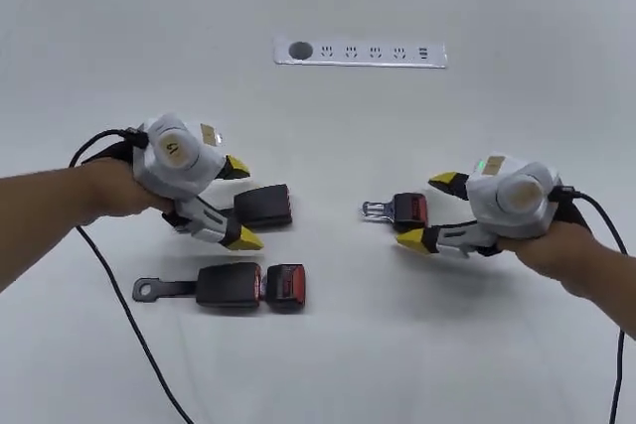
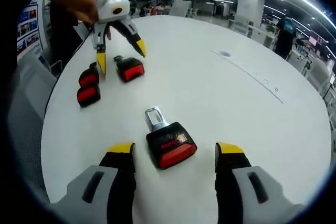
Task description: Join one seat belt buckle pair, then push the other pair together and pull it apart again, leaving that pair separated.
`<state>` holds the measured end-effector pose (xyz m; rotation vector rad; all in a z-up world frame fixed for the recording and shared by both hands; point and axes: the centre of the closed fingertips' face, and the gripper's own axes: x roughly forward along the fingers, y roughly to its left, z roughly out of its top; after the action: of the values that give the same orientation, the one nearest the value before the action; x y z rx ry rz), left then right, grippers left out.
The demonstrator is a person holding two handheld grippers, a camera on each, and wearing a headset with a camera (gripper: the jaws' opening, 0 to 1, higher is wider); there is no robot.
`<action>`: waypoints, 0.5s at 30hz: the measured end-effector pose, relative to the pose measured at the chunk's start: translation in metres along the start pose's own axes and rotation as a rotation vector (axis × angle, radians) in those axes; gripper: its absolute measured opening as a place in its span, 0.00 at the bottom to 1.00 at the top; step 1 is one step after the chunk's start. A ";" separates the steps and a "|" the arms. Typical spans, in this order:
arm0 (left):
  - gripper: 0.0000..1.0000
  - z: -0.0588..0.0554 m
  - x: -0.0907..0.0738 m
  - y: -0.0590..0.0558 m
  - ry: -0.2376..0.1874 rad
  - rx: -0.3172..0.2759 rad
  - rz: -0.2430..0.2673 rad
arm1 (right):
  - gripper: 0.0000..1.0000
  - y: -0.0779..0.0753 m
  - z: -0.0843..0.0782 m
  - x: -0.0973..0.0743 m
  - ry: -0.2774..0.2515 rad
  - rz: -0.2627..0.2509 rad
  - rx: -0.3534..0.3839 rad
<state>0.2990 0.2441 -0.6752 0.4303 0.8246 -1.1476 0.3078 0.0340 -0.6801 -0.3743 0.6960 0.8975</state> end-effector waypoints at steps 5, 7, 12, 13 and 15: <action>0.82 0.004 -0.014 0.000 -0.077 -0.075 0.073 | 0.66 0.002 0.006 -0.008 -0.038 -0.070 0.038; 0.86 -0.001 -0.019 0.001 -0.083 -0.113 0.105 | 0.70 0.002 0.011 -0.014 -0.056 -0.101 0.064; 0.90 0.001 -0.035 -0.002 -0.159 -0.198 0.181 | 0.79 0.008 0.020 -0.023 -0.098 -0.153 0.123; 0.92 0.000 -0.037 -0.003 -0.166 -0.204 0.189 | 0.79 0.010 0.022 -0.025 -0.104 -0.165 0.120; 0.94 0.006 -0.045 -0.013 -0.185 -0.222 0.205 | 0.77 0.006 0.025 -0.029 -0.114 -0.201 0.126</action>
<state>0.2814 0.2635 -0.6361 0.2150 0.7190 -0.8801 0.3003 0.0349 -0.6425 -0.2730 0.5949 0.6752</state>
